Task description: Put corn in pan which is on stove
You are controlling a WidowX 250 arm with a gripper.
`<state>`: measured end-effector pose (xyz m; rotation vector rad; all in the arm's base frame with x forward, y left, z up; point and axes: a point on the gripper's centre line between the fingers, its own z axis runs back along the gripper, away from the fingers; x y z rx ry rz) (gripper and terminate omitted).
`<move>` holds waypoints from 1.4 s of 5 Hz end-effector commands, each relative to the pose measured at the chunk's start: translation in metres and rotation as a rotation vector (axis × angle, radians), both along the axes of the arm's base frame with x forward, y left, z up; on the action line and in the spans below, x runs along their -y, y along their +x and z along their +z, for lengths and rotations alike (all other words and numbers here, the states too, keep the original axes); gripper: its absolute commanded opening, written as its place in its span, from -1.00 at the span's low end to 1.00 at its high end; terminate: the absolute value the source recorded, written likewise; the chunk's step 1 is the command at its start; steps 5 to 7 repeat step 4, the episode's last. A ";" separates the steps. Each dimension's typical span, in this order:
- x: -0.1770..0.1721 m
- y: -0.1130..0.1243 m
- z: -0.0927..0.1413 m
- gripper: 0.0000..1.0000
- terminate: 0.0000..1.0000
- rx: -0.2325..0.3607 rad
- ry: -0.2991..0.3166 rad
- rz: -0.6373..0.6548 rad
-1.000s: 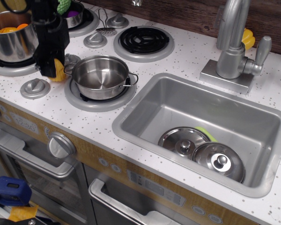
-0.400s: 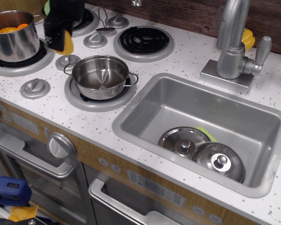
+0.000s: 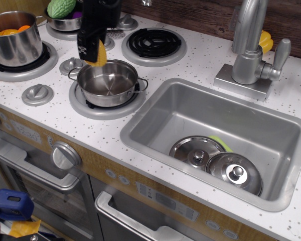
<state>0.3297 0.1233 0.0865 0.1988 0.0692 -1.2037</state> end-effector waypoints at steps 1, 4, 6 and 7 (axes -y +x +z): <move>0.004 0.001 0.007 1.00 -1.00 0.070 -0.053 0.009; -0.001 0.003 0.004 1.00 1.00 0.050 -0.092 0.019; -0.001 0.003 0.004 1.00 1.00 0.050 -0.092 0.019; -0.001 0.003 0.004 1.00 1.00 0.050 -0.092 0.019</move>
